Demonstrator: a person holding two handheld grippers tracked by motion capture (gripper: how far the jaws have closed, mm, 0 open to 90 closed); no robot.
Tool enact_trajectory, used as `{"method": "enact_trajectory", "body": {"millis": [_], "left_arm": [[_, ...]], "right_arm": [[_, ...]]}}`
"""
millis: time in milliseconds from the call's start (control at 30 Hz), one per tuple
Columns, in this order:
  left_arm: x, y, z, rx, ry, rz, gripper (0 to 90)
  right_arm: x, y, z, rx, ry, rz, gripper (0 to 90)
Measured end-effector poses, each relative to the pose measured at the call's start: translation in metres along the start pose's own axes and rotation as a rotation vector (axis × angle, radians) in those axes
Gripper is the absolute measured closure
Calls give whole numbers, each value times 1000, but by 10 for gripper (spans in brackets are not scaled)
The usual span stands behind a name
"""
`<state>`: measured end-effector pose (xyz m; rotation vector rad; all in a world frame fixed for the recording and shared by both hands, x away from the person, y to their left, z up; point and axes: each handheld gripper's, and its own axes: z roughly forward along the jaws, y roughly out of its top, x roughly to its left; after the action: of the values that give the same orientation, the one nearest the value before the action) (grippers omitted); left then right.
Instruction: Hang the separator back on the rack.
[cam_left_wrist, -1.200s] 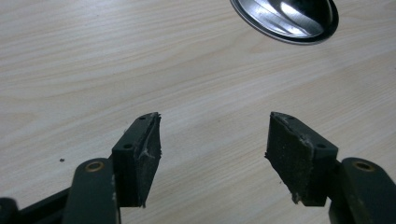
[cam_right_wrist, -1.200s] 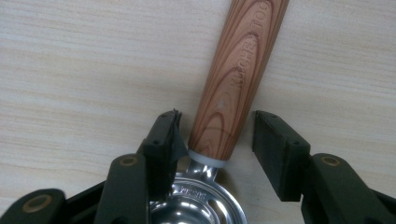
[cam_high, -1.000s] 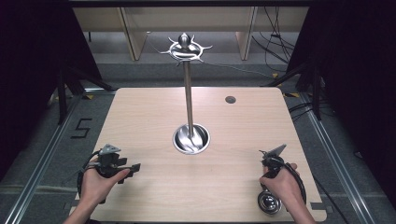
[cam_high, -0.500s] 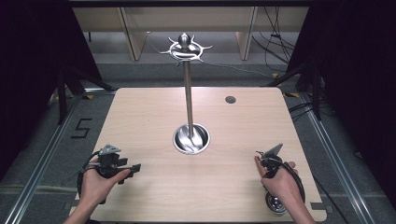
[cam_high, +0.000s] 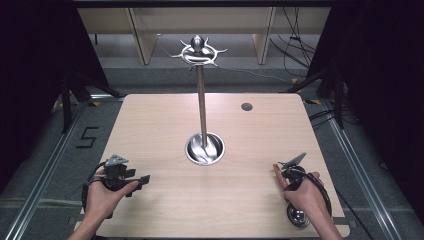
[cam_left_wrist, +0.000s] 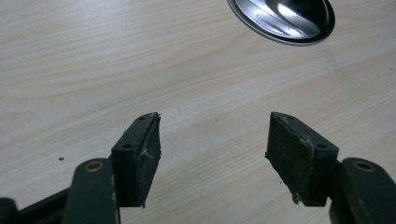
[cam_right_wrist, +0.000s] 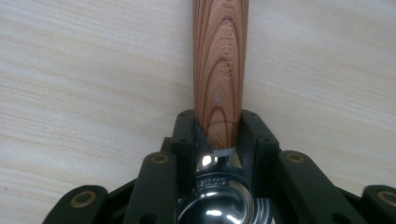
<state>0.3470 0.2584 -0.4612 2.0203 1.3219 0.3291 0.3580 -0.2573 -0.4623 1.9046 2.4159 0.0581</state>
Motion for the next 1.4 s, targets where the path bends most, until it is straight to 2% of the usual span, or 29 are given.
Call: {"method": "enact_trajectory", "body": {"millis": [33, 67, 100, 200, 300, 367, 433, 467, 500, 600, 667, 700, 733, 767, 933, 967, 1033, 1067, 1100, 1133, 1167, 1233, 1267, 1333, 1367, 1400], "left_arm": [[0, 0, 0, -3, -1, -2, 345], [0, 0, -1, -3, 1, -3, 345], [1, -1, 0, -11, 5, -4, 346], [2, -1, -2, -8, 7, -3, 346], [2, -1, -1, -12, 5, -6, 347], [2, -2, -2, -10, 6, -8, 346], [2, -2, -2, -11, 7, -7, 347], [2, -2, -2, -12, 6, -6, 347], [2, -2, -2, -17, 6, -9, 347], [1, -1, -2, -31, 6, -20, 347], [1, -2, -2, -45, 11, -30, 348], [0, -2, -1, -65, 8, -52, 348], [1, -1, -2, -46, 8, -37, 348], [2, -1, -4, -32, 10, -19, 348], [1, -1, -3, -42, 12, -34, 348], [1, -2, -3, -39, 12, -31, 348], [1, -2, -3, -44, 10, -34, 347], [-1, -2, -1, -66, 10, -55, 347], [-1, -2, -1, -69, 10, -54, 347], [-1, -1, -2, -59, 14, -41, 347], [1, -1, -3, -42, 13, -23, 346], [0, -2, -2, -49, 11, -38, 347], [-2, -2, -1, -70, 10, -61, 347], [1, -2, -4, -48, 14, -39, 348], [-1, -1, -3, -79, 14, -62, 350], [-1, -1, -3, -84, 19, -62, 351]], "right_arm": [[-4, -2, -2, -18, 5, -17, 704], [-7, -3, -4, -21, 54, -22, 704], [-8, -4, -5, -37, 54, -22, 704], [-16, -9, -11, -98, 118, -6, 705], [-20, -12, -16, -159, 127, -9, 706], [-16, -15, -22, -201, 88, 14, 706], [-15, -19, -27, -239, 93, 3, 706], [-17, -20, -25, -278, 70, -51, 706], [-15, -21, -28, -279, 87, -35, 706], [-9, -24, -35, -335, 99, -14, 706], [-8, -26, -38, -378, 104, -35, 706], [-7, -27, -40, -414, 115, -38, 706], [-5, -28, -42, -434, 107, -34, 706], [-6, -28, -44, -457, 112, -54, 706], [-5, -30, -51, -537, 129, -81, 706], [-4, -31, -53, -538, 133, -68, 706], [-5, -31, -55, -561, 142, -87, 706], [-5, -31, -56, -564, 149, -94, 706], [-4, -31, -56, -552, 171, -82, 706], [-5, -31, -57, -567, 196, -79, 706], [-5, -31, -57, -562, 202, -71, 706], [-7, -31, -57, -573, 176, -87, 706], [-7, -31, -58, -577, 179, -91, 706], [-7, -30, -60, -604, 198, -100, 706], [-6, -29, -61, -609, 201, -101, 706], [-5, -28, -62, -628, 209, -104, 706]]}}
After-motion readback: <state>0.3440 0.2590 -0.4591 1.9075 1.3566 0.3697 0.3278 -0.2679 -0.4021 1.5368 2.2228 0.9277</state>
